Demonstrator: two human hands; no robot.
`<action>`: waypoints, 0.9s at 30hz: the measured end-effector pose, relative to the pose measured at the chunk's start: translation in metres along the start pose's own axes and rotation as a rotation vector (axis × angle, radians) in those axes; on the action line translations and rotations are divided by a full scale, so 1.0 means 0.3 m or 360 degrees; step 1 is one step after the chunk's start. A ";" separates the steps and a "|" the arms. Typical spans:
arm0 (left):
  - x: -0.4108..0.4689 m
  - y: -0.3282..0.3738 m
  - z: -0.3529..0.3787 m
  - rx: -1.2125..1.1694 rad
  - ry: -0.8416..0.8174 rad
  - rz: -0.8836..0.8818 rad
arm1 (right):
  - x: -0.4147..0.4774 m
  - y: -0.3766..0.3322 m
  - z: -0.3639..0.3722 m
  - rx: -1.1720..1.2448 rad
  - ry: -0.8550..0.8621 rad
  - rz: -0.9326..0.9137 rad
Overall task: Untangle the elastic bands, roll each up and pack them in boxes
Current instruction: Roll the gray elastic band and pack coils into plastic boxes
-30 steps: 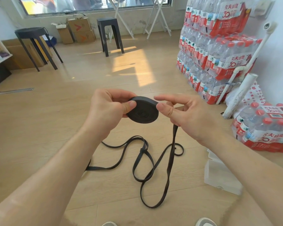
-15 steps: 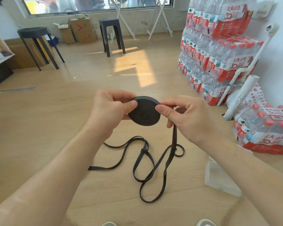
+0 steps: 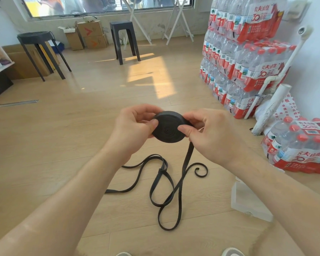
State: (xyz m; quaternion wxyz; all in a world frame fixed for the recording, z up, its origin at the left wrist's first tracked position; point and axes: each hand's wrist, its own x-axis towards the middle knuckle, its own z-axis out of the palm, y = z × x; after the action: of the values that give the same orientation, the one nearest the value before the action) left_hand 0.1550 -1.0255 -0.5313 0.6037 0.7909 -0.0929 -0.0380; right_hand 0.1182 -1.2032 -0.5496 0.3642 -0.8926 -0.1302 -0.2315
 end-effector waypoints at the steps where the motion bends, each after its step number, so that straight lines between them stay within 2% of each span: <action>1: -0.003 -0.001 -0.002 0.0267 -0.0018 0.0157 | 0.002 0.004 -0.003 -0.0117 0.0002 -0.0073; 3: -0.012 0.005 -0.007 0.0733 -0.0022 0.0424 | 0.006 0.011 -0.008 -0.0315 -0.0013 -0.0173; 5: -0.016 0.012 -0.009 0.0985 -0.0066 0.0623 | 0.007 0.013 -0.007 -0.0439 -0.0047 -0.0254; 9: -0.026 0.013 0.009 0.1259 -0.0201 0.0686 | 0.006 0.005 0.012 -0.0522 -0.0105 -0.0413; 11: -0.018 0.010 -0.001 0.1093 -0.0108 0.0583 | 0.008 0.005 0.011 -0.0270 -0.0124 -0.0321; 13: -0.006 0.011 -0.018 0.0810 -0.0015 0.0411 | 0.015 0.010 0.000 0.0029 -0.0102 -0.0101; 17: 0.003 0.020 -0.031 0.0394 0.0041 0.0198 | 0.023 0.012 -0.008 0.0226 -0.0063 0.0047; 22: 0.006 0.016 -0.023 0.0190 0.0069 0.0115 | 0.027 0.012 -0.018 0.0479 -0.0017 0.0342; 27: 0.013 0.014 -0.018 0.0105 0.0065 0.0080 | 0.020 0.004 -0.028 0.0634 -0.0020 0.0403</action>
State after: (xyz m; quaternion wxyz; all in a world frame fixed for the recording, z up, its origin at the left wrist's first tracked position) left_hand 0.1594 -1.0221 -0.5256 0.5799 0.8083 -0.1017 -0.0036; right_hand 0.1211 -1.2097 -0.5419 0.5586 -0.8137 -0.0625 -0.1482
